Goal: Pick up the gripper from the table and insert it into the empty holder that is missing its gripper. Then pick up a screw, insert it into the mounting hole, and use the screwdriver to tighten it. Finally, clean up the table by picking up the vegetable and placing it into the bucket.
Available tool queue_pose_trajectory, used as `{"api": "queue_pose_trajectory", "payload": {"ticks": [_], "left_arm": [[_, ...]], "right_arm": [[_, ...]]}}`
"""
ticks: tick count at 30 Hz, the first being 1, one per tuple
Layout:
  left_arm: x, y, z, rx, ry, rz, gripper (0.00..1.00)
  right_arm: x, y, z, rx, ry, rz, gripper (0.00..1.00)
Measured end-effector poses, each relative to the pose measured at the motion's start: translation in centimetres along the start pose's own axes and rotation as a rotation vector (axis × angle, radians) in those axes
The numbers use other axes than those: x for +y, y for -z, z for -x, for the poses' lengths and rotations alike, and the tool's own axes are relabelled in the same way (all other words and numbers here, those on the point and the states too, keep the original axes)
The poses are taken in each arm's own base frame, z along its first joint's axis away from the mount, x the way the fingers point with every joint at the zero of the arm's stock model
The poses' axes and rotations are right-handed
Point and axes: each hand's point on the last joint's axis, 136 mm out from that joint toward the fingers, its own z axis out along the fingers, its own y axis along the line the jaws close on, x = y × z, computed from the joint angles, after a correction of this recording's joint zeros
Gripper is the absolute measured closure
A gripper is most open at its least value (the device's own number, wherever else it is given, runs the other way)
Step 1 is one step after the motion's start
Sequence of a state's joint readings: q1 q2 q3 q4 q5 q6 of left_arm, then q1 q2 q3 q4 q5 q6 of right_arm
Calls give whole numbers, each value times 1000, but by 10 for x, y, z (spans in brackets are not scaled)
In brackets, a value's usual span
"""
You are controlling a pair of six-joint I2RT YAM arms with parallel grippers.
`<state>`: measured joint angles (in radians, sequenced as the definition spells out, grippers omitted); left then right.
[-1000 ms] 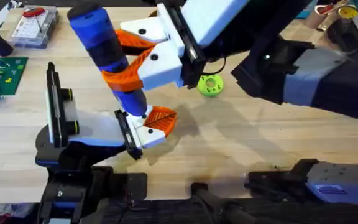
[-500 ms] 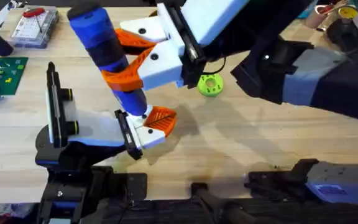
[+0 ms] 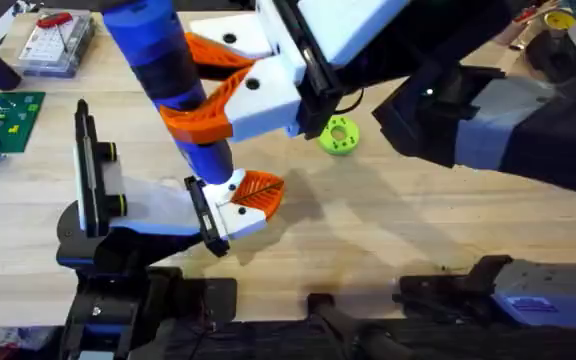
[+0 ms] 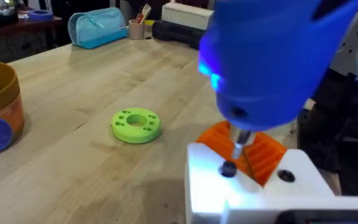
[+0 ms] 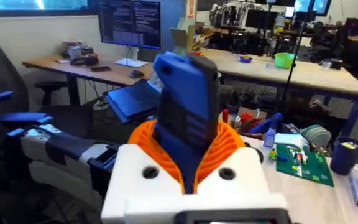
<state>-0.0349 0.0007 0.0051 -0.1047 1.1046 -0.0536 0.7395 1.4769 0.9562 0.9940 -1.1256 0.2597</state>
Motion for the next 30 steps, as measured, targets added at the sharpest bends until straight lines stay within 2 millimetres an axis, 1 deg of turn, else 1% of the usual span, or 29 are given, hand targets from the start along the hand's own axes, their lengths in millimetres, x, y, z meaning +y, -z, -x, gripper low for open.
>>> {"api": "queue_pose_trajectory", "payload": {"ticks": [15, 21, 30], "left_arm": [[0, 0, 0, 0, 0, 0, 987], [0, 0, 0, 0, 0, 0, 987], [0, 0, 0, 0, 0, 0, 987]], "right_arm": [[2, 3, -4, 18, -21, 21, 946], [1, 3, -11, 36, -50, 17, 948], [1, 4, -11, 36, -39, 17, 947]]}}
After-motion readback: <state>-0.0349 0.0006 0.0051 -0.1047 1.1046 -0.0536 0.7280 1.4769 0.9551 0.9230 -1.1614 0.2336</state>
